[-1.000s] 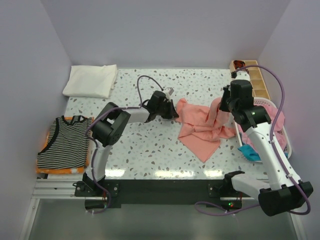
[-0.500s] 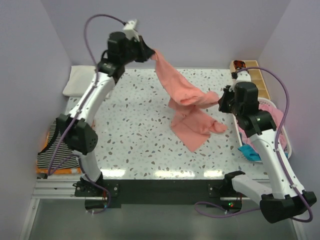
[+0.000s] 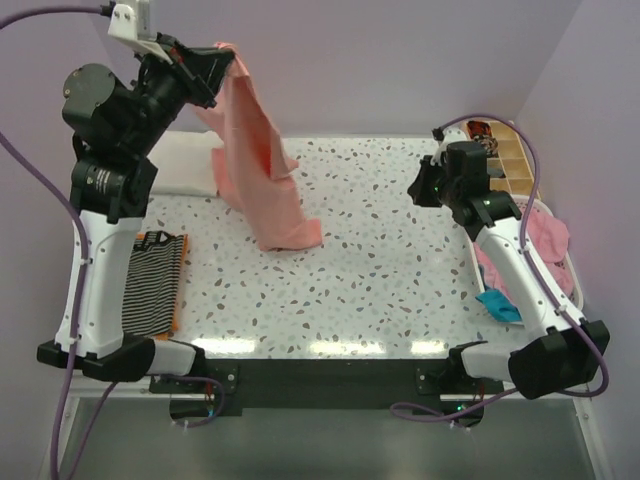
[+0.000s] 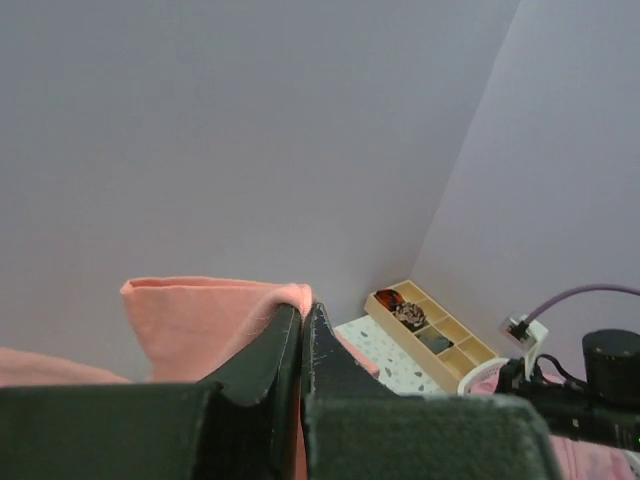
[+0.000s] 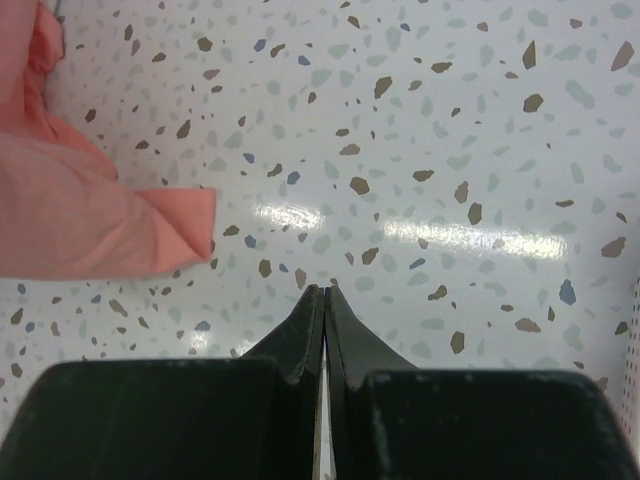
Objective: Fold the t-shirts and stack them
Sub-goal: Flatten out the tshirt
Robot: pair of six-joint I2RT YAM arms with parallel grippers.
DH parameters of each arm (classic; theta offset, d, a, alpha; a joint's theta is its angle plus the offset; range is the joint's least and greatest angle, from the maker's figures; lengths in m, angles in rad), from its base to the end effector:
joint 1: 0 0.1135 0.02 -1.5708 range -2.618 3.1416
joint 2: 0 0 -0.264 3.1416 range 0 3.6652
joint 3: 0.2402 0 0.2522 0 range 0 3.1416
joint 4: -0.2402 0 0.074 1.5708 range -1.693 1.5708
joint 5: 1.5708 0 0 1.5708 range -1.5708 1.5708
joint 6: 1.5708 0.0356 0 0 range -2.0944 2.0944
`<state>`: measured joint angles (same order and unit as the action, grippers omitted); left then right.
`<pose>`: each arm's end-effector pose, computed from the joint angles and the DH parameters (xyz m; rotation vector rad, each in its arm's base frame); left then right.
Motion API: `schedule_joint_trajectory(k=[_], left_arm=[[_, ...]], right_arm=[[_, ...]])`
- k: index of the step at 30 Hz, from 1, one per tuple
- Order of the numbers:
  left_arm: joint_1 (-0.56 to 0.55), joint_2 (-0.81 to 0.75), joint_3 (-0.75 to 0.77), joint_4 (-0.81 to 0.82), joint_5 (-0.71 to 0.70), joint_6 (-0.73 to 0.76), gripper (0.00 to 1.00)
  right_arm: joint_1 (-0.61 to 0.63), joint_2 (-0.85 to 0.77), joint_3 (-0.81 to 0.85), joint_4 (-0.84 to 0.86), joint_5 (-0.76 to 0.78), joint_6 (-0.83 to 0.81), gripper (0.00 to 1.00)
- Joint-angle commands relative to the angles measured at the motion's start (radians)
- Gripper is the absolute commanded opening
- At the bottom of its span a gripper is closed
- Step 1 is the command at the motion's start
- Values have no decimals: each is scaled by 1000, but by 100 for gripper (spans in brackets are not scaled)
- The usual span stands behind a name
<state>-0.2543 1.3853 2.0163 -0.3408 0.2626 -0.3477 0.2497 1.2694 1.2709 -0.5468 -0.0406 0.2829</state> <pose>0.2276 -0.0687 0.5969 0.1697 1.3106 -0.6819 0.2711 0.0706 0.3691 0.0111 2.1365 0.3584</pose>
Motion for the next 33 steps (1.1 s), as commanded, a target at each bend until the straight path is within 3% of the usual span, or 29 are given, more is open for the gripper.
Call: schedule_joint_trajectory(k=[1, 4, 6, 12, 15, 18, 21, 26, 27, 28, 29, 31, 33], left_arm=[[6, -63, -224, 29, 111, -46, 0], [1, -126, -426, 127, 229, -108, 0], [-13, -134, -479, 128, 279, -119, 0], [-281, -189, -758, 143, 173, -140, 0], [-413, -201, -850, 233, 179, -214, 0], [-664, -146, -800, 255, 135, -212, 0], [-797, -39, -699, 227, 157, -162, 0], [-869, 89, -604, 207, 257, -83, 0], [-869, 92, -600, 215, 259, -70, 4], [-869, 86, -605, 220, 259, -62, 23], [-869, 80, -610, 217, 247, -51, 45], [-869, 51, -622, 186, 189, -11, 100], [-867, 21, -640, 158, 43, 10, 100]], right_arm=[[0, -1, 30, 51, 2, 18, 0], [-1, -2, -19, 59, 11, 18, 0], [-1, -4, -65, 68, -22, 25, 0], [-1, -7, -168, 84, -47, 45, 0], [0, -11, -197, 85, -38, 39, 0], [-1, -2, -203, 68, 11, 29, 0], [0, -2, -206, 44, 108, 18, 0], [-1, -7, -208, 16, 178, 12, 0], [0, -7, -208, 2, 194, 16, 4], [-1, -5, -208, -4, 212, 22, 15], [0, -7, -209, -10, 232, 32, 19], [-1, -7, -214, -15, 254, 38, 28], [-1, -7, -216, -18, 246, 48, 36]])
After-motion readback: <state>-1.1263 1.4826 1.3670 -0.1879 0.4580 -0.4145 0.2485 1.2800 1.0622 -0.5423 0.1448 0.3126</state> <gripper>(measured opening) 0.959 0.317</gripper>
